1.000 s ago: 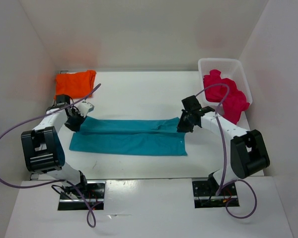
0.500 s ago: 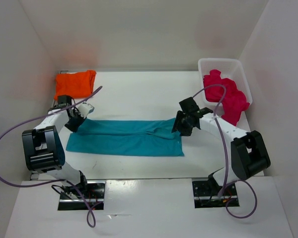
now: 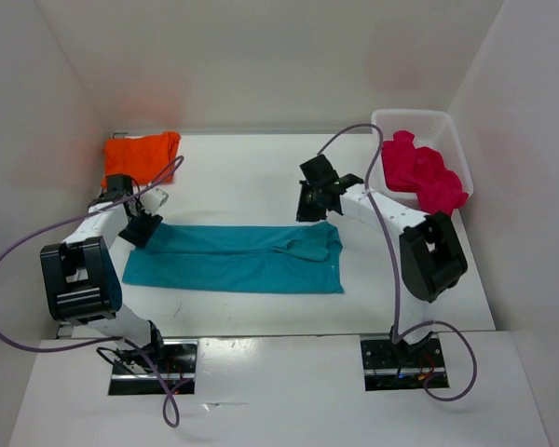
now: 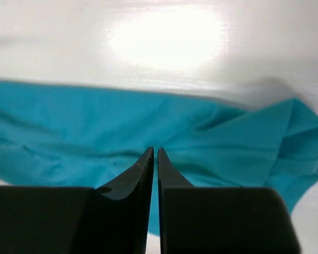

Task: Fold and stack the t-shirts
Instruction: Fold the other side of the tshirt into a rectangle

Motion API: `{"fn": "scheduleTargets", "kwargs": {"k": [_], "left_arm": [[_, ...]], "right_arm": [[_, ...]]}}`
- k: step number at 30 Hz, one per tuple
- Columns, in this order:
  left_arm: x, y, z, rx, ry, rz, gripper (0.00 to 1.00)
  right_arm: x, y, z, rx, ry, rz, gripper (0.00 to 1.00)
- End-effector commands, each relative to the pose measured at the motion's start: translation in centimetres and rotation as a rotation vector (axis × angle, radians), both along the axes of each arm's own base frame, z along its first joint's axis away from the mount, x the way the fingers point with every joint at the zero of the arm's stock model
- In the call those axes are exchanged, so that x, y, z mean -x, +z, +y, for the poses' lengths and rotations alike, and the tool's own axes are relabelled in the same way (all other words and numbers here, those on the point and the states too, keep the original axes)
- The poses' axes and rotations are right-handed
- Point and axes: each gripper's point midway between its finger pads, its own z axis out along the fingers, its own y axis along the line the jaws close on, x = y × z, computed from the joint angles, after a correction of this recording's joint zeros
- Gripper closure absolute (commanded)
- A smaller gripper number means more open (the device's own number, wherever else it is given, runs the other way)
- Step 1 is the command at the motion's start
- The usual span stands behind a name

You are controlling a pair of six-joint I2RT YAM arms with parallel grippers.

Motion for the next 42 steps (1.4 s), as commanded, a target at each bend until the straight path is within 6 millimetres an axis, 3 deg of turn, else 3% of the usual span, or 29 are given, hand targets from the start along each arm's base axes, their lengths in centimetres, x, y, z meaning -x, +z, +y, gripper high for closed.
{"fn": "scheduleTargets", "kwargs": {"k": [1, 4, 8, 12, 13, 17, 20, 26, 29, 31, 32, 33, 34, 36, 37, 39, 40, 42], "left_arm": [[-0.8, 2.4, 1.2, -0.049, 0.105, -0.068, 0.30], [-0.4, 2.9, 2.1, -0.094, 0.152, -0.071, 0.28], [-0.5, 3.6, 3.1, -0.144, 0.197, -0.086, 0.26], [-1.4, 5.2, 3.5, -0.129, 0.246, -0.116, 0.20], [-1.6, 5.5, 3.6, -0.125, 0.256, -0.127, 0.19], [-1.9, 6.1, 3.5, -0.116, 0.275, -0.129, 0.19], [-2.8, 7.9, 2.1, -0.057, 0.230, -0.163, 0.19], [-5.0, 10.6, -5.1, -0.011, -0.006, -0.188, 0.19], [-6.0, 11.3, -10.0, 0.052, -0.139, -0.198, 0.19], [-5.9, 11.5, -15.1, 0.134, -0.284, -0.196, 0.19], [-5.8, 11.5, -16.7, 0.151, -0.338, -0.193, 0.19], [-6.0, 12.1, -18.4, 0.166, -0.393, -0.225, 0.19], [-5.4, 12.3, -21.4, 0.179, -0.498, -0.233, 0.19], [-5.2, 12.0, -24.2, 0.178, -0.589, -0.242, 0.19], [-4.4, 11.3, -26.6, 0.186, -0.652, -0.227, 0.19], [-3.9, 9.8, -28.7, 0.190, -0.684, -0.190, 0.19], [-3.2, 9.3, -30.4, 0.207, -0.706, -0.177, 0.19], [-2.7, 8.0, -31.9, 0.210, -0.735, -0.144, 0.18]], "right_arm": [[-2.8, -0.1, 1.4, 0.031, 0.037, -0.064, 0.91], [-2.8, -2.2, 2.6, 0.045, 0.096, -0.018, 1.00], [-0.7, -4.0, 3.6, 0.073, 0.152, 0.037, 1.00], [2.4, -4.4, 3.0, 0.065, 0.161, 0.064, 1.00], [3.1, -3.7, 3.4, 0.040, 0.180, 0.052, 1.00], [5.9, -4.7, 3.7, 0.012, 0.211, 0.111, 1.00], [7.4, -5.3, 4.3, 0.013, 0.237, 0.138, 1.00], [9.9, -3.4, 5.2, -0.040, 0.271, 0.137, 1.00], [11.1, -3.5, 4.2, -0.020, 0.251, 0.178, 1.00], [10.9, -2.5, 3.3, 0.001, 0.217, 0.151, 1.00], [11.3, -2.1, 2.7, 0.008, 0.193, 0.152, 1.00], [10.8, 0.0, 2.3, -0.009, 0.162, 0.089, 1.00], [10.8, 0.7, 1.6, -0.024, 0.115, 0.081, 1.00], [9.9, 2.9, -0.9, -0.074, 0.004, 0.042, 0.94], [10.2, 2.3, -2.1, -0.087, -0.048, 0.070, 0.90], [10.3, 2.0, -3.9, -0.104, -0.111, 0.081, 0.77], [10.9, 0.5, -4.8, -0.086, -0.137, 0.115, 0.68], [11.2, -0.8, -5.3, -0.067, -0.160, 0.153, 0.63]]}}
